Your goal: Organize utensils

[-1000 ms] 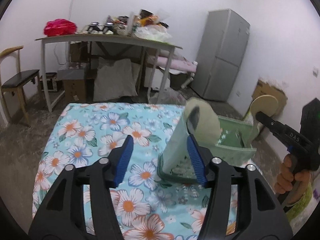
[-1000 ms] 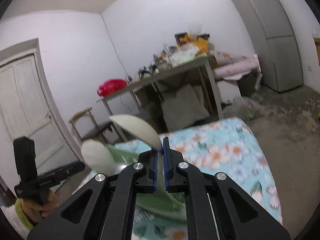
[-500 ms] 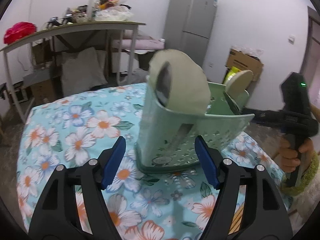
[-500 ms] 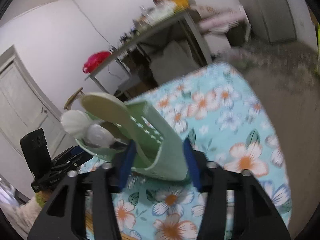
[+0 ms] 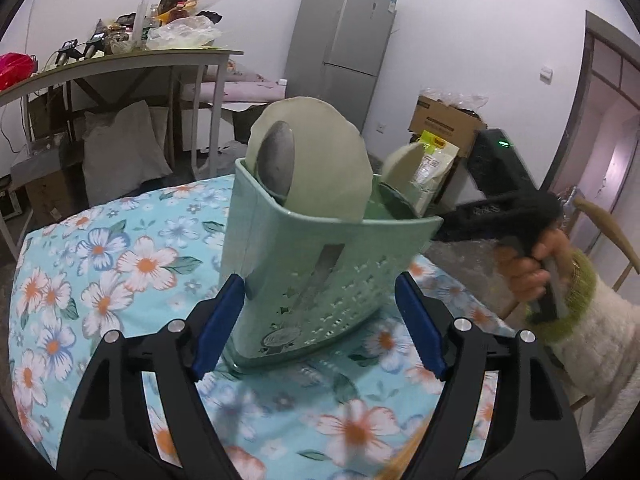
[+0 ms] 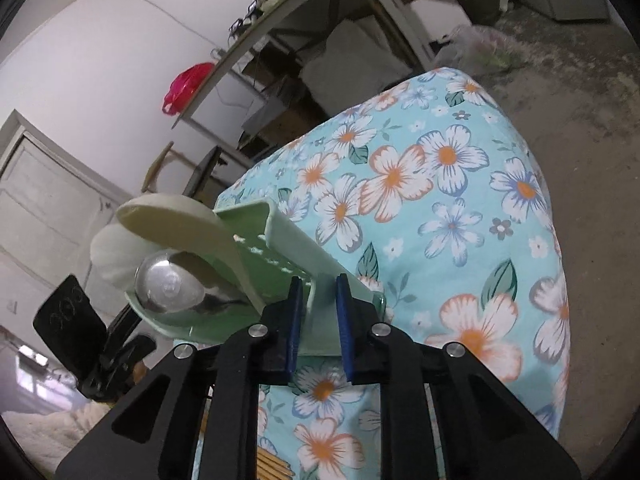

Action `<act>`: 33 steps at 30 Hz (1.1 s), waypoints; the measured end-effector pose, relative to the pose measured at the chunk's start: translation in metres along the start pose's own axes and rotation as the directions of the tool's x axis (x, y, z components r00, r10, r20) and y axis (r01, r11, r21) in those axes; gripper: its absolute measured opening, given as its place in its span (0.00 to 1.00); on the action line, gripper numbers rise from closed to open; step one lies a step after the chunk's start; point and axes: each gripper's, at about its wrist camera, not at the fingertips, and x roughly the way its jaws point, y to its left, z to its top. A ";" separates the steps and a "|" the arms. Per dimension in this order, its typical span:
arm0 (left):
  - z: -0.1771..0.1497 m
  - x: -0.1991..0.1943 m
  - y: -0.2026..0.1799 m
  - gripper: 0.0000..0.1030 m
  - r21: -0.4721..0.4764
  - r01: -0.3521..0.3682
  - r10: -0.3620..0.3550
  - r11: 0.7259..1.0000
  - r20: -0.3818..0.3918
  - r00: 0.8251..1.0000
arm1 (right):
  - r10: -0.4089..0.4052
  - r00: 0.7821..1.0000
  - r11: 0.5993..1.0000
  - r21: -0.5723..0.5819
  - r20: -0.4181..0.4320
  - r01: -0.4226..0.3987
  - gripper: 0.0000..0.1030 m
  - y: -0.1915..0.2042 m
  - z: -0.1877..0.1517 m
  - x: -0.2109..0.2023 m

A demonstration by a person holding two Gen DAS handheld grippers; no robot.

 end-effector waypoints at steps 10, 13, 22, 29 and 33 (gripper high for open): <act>-0.022 -0.012 -0.001 0.71 -0.136 -0.055 0.055 0.989 -0.002 0.998 | -0.129 0.992 0.988 -0.080 0.017 0.130 0.13 0.037 -0.014 0.000; -0.022 -0.015 0.004 0.72 -0.162 -0.072 0.074 0.984 0.005 0.997 | -0.161 0.987 0.986 -0.049 0.028 0.162 0.13 0.046 -0.029 -0.007; -0.033 -0.016 0.009 0.72 -0.180 -0.111 0.110 0.977 -0.014 0.994 | -0.124 0.990 0.991 0.050 0.068 0.121 0.23 0.032 -0.041 -0.015; -0.053 -0.060 0.003 0.72 -0.205 -0.157 0.160 0.966 -0.005 0.987 | -0.203 0.963 0.979 0.065 0.177 0.194 0.41 0.038 -0.079 -0.059; -0.068 -0.092 -0.001 0.72 -0.244 -0.183 0.193 0.952 0.017 0.981 | -0.263 0.938 0.965 0.041 0.225 0.261 0.48 0.053 -0.119 -0.080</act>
